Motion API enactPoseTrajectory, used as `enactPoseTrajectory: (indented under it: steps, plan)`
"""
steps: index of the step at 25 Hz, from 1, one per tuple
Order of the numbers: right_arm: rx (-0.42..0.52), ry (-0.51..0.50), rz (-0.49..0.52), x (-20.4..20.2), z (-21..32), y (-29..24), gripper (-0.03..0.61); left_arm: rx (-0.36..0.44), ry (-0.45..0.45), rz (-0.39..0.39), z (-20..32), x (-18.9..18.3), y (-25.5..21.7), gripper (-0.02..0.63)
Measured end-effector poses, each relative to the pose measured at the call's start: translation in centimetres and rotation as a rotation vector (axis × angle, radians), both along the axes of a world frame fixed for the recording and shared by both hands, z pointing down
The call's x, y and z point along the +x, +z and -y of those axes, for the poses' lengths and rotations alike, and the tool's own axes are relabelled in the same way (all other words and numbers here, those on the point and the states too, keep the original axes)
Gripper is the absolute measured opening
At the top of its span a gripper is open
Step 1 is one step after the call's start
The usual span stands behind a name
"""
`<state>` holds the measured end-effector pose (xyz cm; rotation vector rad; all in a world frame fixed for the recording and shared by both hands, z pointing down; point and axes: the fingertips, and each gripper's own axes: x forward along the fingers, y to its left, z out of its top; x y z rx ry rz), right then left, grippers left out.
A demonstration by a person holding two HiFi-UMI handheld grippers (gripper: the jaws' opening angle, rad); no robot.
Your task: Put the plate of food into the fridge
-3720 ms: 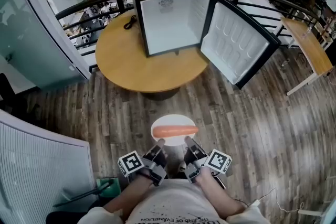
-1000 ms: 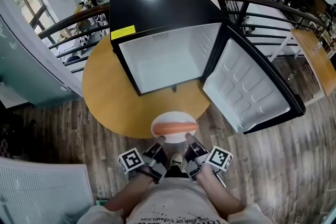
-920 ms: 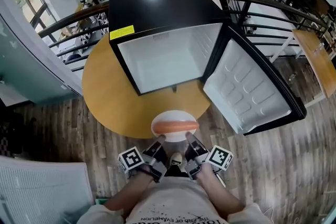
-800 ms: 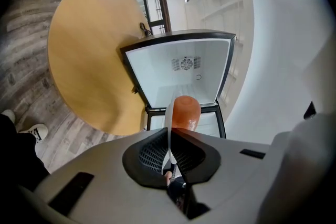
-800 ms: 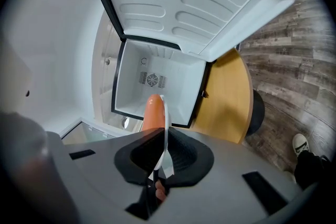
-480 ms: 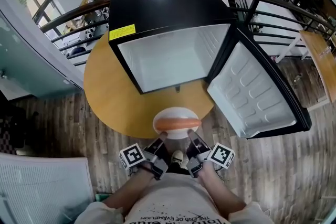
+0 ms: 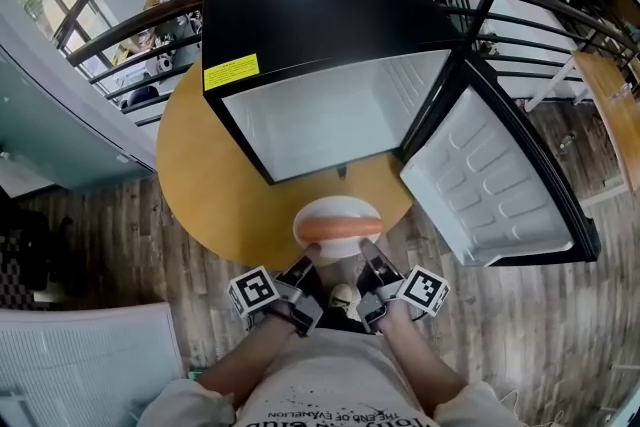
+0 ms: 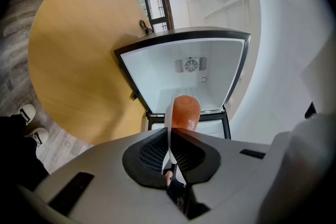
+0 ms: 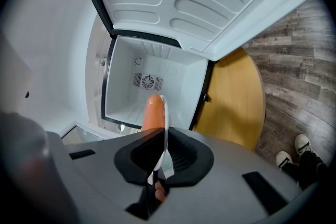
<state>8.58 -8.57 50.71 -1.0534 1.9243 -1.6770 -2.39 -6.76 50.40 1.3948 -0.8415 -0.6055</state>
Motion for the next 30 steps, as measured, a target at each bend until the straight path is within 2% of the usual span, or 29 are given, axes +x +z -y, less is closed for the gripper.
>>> enactPoseTrajectory:
  steps: [8, 12, 23, 30]
  plan:
    - [-0.011, 0.034, -0.014, -0.4, 4.4, 0.6, 0.04, 0.037, -0.016, -0.026, 4.9, -0.3, 0.1, 0.034]
    - [0.006, 0.044, -0.022, -0.5, 7.1, 1.1, 0.04, 0.019, -0.043, -0.033, 7.1, -0.6, 1.1, 0.034]
    - [-0.037, 0.076, -0.032, -1.3, 13.4, 4.2, 0.037, -0.007, -0.117, -0.052, 12.8, -1.5, 4.4, 0.034]
    - [-0.048, 0.08, -0.041, -2.1, 16.9, 6.3, 0.037, -0.061, -0.187, -0.043, 15.5, -2.5, 7.1, 0.034]
